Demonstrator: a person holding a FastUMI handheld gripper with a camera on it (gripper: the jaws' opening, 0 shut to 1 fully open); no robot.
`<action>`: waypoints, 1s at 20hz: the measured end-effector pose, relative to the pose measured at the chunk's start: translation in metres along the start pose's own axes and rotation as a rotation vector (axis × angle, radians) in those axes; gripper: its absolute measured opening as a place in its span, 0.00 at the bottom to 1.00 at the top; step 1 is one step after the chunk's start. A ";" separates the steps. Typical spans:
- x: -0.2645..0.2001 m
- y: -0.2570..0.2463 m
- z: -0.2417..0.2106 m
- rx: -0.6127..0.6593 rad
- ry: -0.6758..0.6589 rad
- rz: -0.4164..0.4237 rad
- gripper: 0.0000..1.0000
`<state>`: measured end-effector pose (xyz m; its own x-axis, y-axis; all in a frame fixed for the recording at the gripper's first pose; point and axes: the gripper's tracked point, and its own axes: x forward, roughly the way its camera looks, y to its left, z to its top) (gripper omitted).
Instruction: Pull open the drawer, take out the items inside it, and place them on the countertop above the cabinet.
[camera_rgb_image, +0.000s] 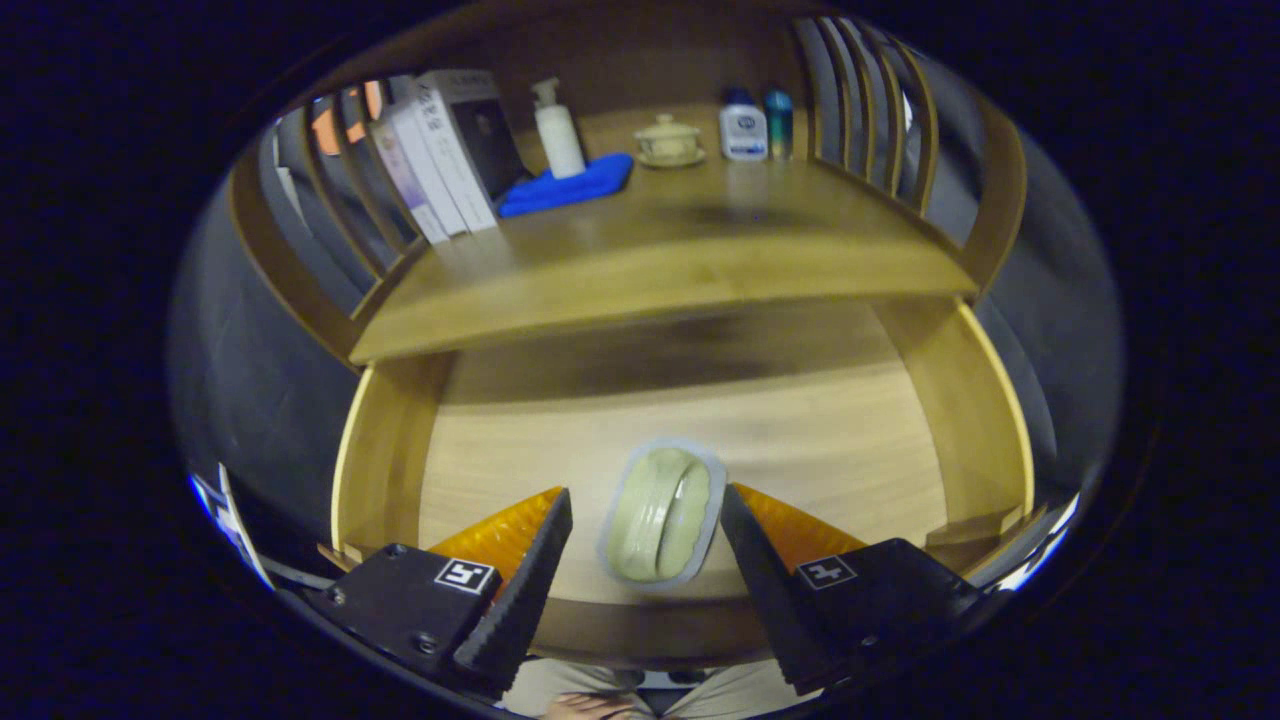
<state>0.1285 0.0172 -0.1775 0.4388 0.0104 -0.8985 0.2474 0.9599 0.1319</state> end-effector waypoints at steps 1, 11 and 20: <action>0.006 0.000 -0.004 0.017 0.029 0.004 0.92; 0.035 -0.008 -0.017 -0.001 0.132 -0.059 0.55; 0.026 -0.006 -0.011 -0.057 0.097 -0.021 0.22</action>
<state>0.1289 0.0150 -0.2057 0.3473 0.0150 -0.9376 0.2052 0.9744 0.0916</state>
